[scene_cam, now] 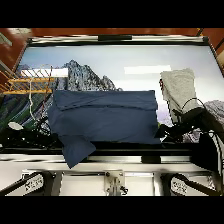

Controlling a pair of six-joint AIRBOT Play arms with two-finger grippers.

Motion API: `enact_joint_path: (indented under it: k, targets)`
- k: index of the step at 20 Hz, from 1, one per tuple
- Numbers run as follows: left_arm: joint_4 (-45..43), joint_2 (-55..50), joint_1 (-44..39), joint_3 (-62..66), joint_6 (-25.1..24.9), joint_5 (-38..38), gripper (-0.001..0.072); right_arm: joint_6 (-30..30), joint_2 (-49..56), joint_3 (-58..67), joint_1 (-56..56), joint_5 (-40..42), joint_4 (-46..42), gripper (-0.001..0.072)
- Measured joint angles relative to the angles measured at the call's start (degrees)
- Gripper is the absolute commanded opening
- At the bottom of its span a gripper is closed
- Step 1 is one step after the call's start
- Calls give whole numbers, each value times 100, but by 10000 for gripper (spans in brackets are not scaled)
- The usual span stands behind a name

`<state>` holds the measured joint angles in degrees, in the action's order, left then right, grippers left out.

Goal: Fold the shirts.

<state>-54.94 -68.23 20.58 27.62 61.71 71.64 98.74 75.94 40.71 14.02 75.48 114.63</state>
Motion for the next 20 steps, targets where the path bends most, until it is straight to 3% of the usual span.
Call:
enact_joint_path:
  k: [1,3,8,13,20]
  targets:
    - [15,2,0,9,-2,15,33,-57,-2,-68,-101,-20,31,477]
    - [31,7,0,63,-7,35,33,-140,4,-151,-310,-295,50,93]
    - [59,13,-2,673,-17,87,32,-238,-133,-50,-590,-708,0,67]
    - [411,-184,-17,1882,-13,11,31,-214,-345,855,-763,-1095,-70,65]
    - [767,-1631,-415,4024,409,-111,31,-428,750,2603,-1104,-1934,-107,66]
